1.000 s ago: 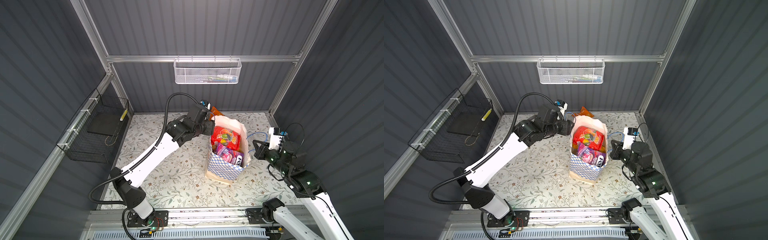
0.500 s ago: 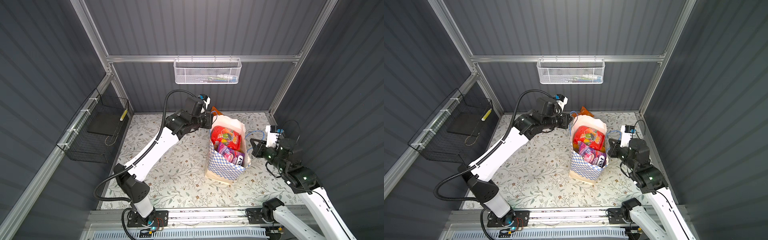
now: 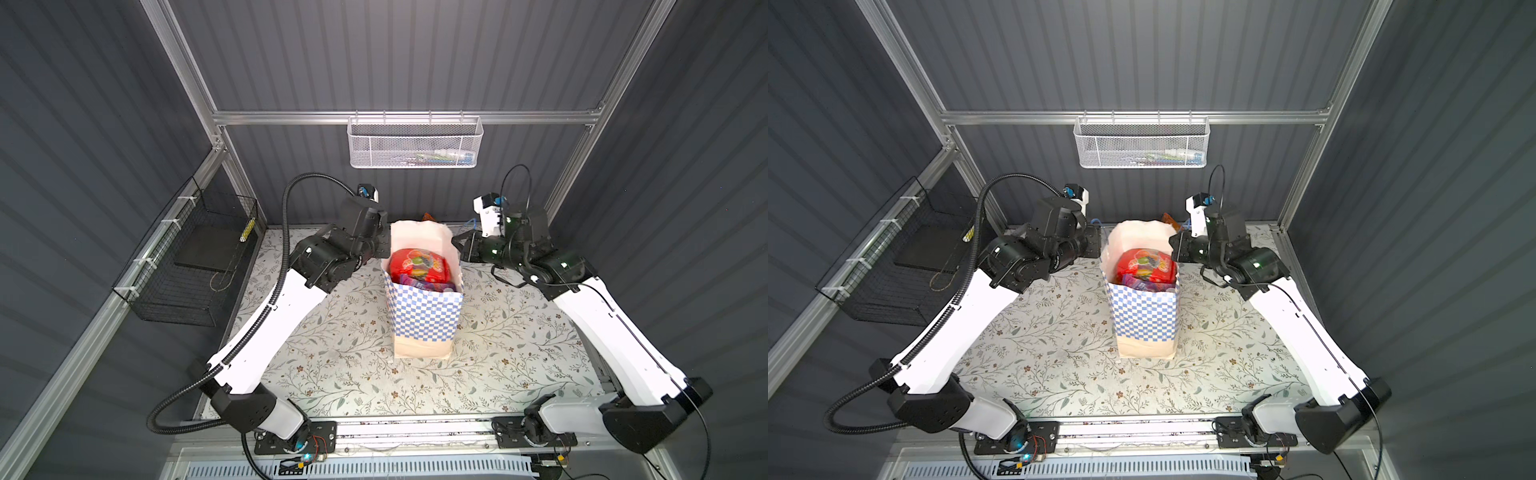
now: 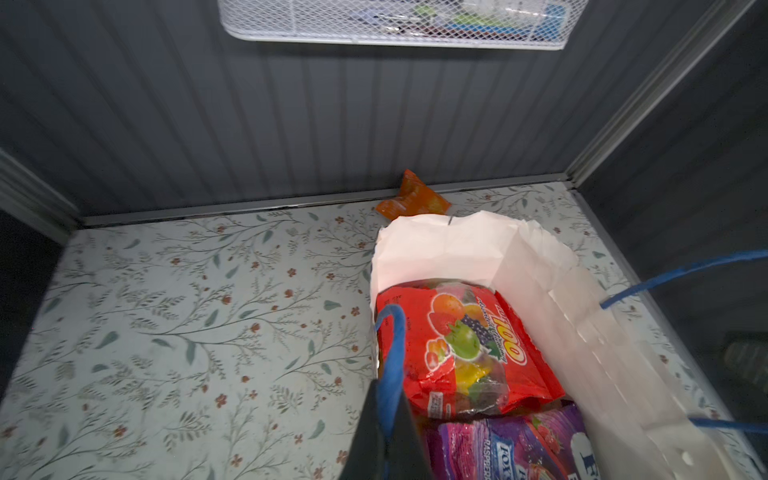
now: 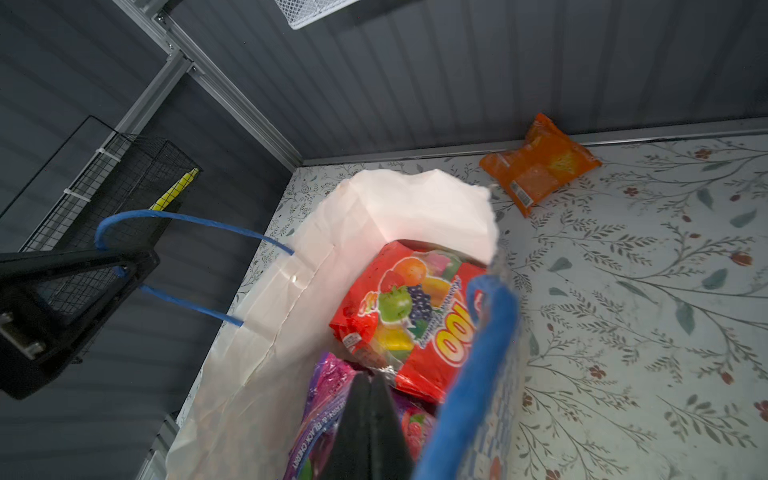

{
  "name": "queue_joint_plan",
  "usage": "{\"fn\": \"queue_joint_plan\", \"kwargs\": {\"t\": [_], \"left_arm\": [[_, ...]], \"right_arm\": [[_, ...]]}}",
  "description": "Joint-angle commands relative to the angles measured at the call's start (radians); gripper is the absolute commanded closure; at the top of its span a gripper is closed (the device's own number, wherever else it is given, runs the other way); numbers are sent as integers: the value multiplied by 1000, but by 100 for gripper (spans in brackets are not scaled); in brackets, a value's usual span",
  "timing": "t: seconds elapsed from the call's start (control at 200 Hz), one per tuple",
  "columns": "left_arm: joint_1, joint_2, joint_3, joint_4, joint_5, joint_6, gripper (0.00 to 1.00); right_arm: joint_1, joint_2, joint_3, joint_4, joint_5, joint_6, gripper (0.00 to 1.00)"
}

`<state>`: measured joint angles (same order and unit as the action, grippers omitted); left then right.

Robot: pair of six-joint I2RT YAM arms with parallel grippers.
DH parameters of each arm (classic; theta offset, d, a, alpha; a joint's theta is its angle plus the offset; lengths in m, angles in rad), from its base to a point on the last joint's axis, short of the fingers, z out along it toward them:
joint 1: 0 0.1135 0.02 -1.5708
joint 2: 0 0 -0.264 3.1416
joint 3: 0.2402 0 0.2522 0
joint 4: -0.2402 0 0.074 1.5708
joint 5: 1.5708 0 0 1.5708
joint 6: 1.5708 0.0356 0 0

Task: Place the snacks into the paper bag
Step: 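Release the bag handle with the right gripper while the left gripper withdraws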

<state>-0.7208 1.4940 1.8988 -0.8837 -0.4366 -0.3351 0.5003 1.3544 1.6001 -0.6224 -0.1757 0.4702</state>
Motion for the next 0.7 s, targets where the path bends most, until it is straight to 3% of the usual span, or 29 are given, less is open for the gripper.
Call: {"fn": "queue_joint_plan", "kwargs": {"t": [0.0,0.335,0.525,0.695], "left_arm": [[24,-99,57,97,-197,42,100],[58,-92,-3,112,-241,62,100],[185,-98,-95,139,-105,-1,100],[208,-181,-269,198,-3,-52,100]], "right_arm": [[5,-8,144,166,-62,10,100],[6,141,204,154,-123,-1,100],[26,214,207,184,-146,8,100],[59,174,105,243,-125,2,100]]}}
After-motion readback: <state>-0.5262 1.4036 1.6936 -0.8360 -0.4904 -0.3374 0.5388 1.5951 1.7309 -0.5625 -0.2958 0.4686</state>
